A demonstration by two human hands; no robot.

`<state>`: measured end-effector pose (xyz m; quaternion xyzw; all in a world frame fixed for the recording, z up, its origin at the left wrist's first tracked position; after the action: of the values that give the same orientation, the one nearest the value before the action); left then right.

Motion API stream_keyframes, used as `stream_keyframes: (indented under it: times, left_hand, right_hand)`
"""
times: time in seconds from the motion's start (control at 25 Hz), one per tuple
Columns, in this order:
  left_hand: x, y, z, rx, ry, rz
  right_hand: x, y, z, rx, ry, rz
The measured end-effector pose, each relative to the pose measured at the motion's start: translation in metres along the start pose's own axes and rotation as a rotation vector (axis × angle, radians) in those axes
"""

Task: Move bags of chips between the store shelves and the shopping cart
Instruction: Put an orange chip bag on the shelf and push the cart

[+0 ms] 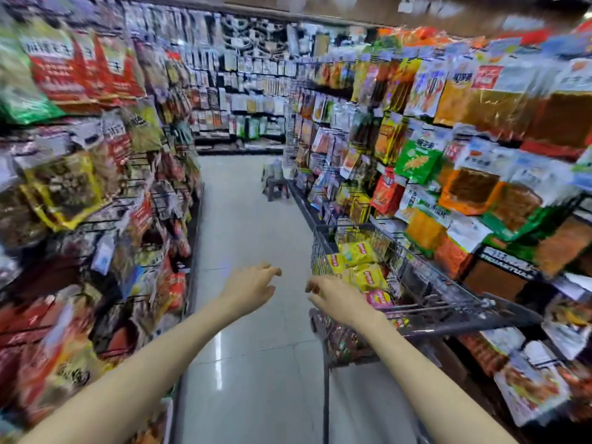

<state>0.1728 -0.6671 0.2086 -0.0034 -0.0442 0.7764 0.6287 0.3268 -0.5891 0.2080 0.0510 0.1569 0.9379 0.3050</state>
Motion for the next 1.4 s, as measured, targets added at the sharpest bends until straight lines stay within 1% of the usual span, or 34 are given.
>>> stream_keyframes:
  times: [0.12, 0.36, 0.48, 0.6, 0.72, 0.8, 0.92, 1.0, 1.16, 1.28, 1.4]
  left_hand:
    - [0.038, 0.030, -0.024, -0.004, 0.037, 0.039]
    - [0.159, 0.062, -0.049, -0.040, 0.077, 0.036]
    - [0.219, 0.070, -0.055, -0.041, 0.117, 0.014]
    - [0.276, 0.078, -0.069, -0.052, 0.139, -0.022]
    - [0.327, 0.084, -0.088, -0.053, 0.193, -0.064]
    - [0.366, 0.084, -0.098, -0.054, 0.216, -0.093]
    - [0.434, 0.072, -0.107, -0.078, 0.213, -0.216]
    - [0.486, 0.063, -0.117, -0.081, 0.222, -0.311]
    - [0.577, 0.038, -0.133, -0.042, 0.258, -0.488]
    - [0.624, 0.014, -0.156, -0.020, 0.296, -0.596]
    - [0.637, -0.022, -0.194, -0.025, 0.413, -0.722]
  right_hand:
    - [0.052, -0.014, -0.024, 0.014, 0.067, 0.013]
    - [0.162, -0.088, -0.037, 0.066, 0.065, -0.053]
    - [0.212, -0.127, -0.037, 0.107, 0.070, -0.098]
    - [0.260, -0.166, -0.043, 0.118, 0.111, -0.157]
    - [0.294, -0.196, -0.049, 0.135, 0.151, -0.193]
    - [0.312, -0.219, -0.047, 0.121, 0.140, -0.241]
    - [0.340, -0.264, -0.043, 0.091, 0.131, -0.329]
    - [0.360, -0.298, -0.041, 0.108, 0.128, -0.426]
    - [0.383, -0.352, -0.027, 0.166, 0.038, -0.610]
    - [0.380, -0.382, -0.034, 0.163, -0.011, -0.750]
    - [0.346, -0.406, -0.068, 0.243, 0.038, -0.910]
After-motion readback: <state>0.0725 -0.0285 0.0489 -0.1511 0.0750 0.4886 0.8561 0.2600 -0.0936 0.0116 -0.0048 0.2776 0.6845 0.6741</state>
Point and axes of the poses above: each hand's wrist, its own x-axis towards the middle knuckle, its own z-axis out of the back of the hand, y = z × x, the point moved 7 cm from there along x, towards the middle knuckle, and after that the axes turned 4 degrees about y, right-handed, at the moved point
